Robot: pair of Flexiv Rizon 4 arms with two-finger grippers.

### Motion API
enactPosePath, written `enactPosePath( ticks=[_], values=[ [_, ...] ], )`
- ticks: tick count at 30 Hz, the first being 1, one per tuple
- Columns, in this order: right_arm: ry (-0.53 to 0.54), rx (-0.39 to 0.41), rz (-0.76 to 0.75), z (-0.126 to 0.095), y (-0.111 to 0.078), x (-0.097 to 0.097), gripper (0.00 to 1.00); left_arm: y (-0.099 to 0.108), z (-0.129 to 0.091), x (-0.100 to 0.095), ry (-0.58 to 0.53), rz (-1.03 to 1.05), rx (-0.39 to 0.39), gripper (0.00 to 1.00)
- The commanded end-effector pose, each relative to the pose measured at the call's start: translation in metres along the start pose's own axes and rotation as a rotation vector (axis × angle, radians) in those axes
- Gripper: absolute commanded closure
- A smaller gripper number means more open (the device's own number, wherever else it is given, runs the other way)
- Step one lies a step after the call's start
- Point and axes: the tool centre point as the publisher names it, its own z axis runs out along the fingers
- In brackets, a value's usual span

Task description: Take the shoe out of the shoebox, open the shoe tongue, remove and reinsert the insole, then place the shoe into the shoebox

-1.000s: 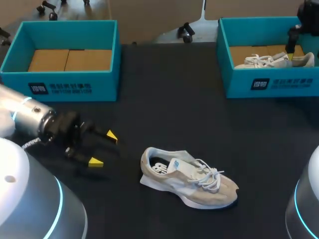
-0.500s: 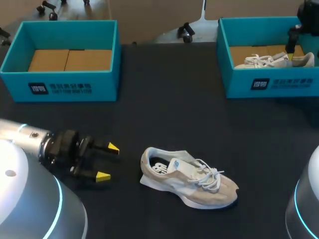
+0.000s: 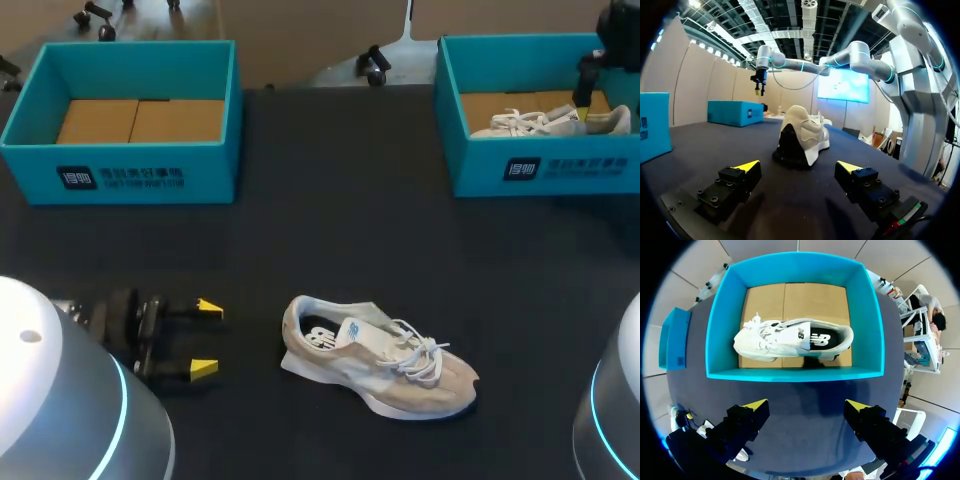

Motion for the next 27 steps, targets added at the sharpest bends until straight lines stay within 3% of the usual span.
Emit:
enactPosePath(
  ticks=[1, 18, 27],
  values=[
    [-0.001, -0.002, 0.0, 0.0, -0.001, 0.0, 0.0, 0.0, 0.006, -0.003, -0.069, -0.003, -0.006, 0.0],
    [-0.001, -0.002, 0.0, 0.0, -0.001, 0.0, 0.0, -0.007, 0.043, -0.029, 0.073, 0.036, -0.073, 0.0],
    [-0.001, -0.002, 0.0, 0.0, -0.001, 0.0, 0.0, -0.007, 0.044, -0.03, 0.093, 0.036, -0.072, 0.0]
  ],
)
